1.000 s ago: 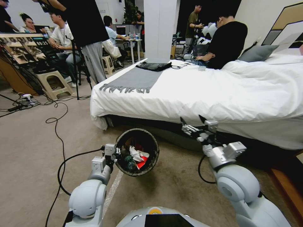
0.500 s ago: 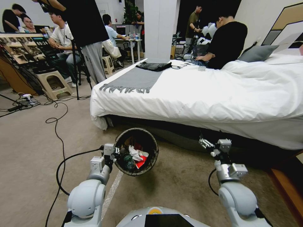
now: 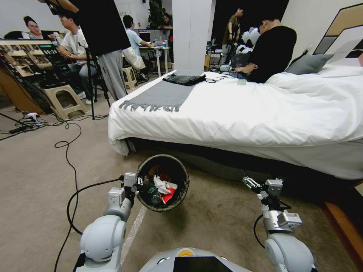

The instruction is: Pick up the trash bin, then pick up the garbage from the floor and place it into the trash bin.

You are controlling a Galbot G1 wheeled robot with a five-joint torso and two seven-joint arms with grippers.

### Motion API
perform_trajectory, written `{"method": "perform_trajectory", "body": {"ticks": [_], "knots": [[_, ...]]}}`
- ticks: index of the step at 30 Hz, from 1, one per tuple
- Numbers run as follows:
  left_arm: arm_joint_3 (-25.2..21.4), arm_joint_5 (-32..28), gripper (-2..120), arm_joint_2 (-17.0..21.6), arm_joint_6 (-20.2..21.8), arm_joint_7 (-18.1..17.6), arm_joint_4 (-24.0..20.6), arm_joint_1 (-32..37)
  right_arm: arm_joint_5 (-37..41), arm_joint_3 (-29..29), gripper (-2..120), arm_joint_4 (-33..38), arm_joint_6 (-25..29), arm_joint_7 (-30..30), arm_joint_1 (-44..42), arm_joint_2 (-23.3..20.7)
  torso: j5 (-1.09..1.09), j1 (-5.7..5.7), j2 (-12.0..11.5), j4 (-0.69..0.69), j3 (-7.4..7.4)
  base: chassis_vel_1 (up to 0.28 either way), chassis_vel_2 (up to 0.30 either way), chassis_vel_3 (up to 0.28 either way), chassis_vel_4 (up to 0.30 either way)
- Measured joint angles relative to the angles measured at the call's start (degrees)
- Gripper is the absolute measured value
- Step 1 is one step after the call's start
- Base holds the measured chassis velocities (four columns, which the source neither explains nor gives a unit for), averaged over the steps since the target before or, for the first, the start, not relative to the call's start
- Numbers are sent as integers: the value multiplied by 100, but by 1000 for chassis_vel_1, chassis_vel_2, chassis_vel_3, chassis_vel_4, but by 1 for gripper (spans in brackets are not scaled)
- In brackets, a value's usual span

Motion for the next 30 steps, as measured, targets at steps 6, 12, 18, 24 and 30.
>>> {"method": "perform_trajectory", "body": {"ticks": [6, 12, 18, 24, 30], "knots": [[6, 2, 1, -17, 5, -2, -50, 13, 0, -56, 100, 45, -37, 1, -10, -20, 0, 0, 0, 0, 0, 38, 30, 26, 30], [13, 12, 1, -35, 10, -2, -89, 37, 16, -71, 100, 69, -52, 10, -21, -33, 0, 0, 0, 0, 0, 81, 79, 79, 79], [8, 19, 1, -41, 10, -2, -111, 50, 32, -73, 100, 73, -56, 19, -21, -43, 0, 0, 0, 0, 0, 86, 91, 98, 89], [-22, 20, 1, -42, 10, -2, -138, 71, 44, -87, 100, 72, -65, 24, 6, -45, 0, 0, 0, 1, 0, 106, 101, 111, 101], [-8, 22, 1, -46, 10, -2, -116, 55, 57, -76, 100, 39, -66, 31, 18, -43, 0, 0, 0, 0, 0, 114, 110, 120, 121]]}}
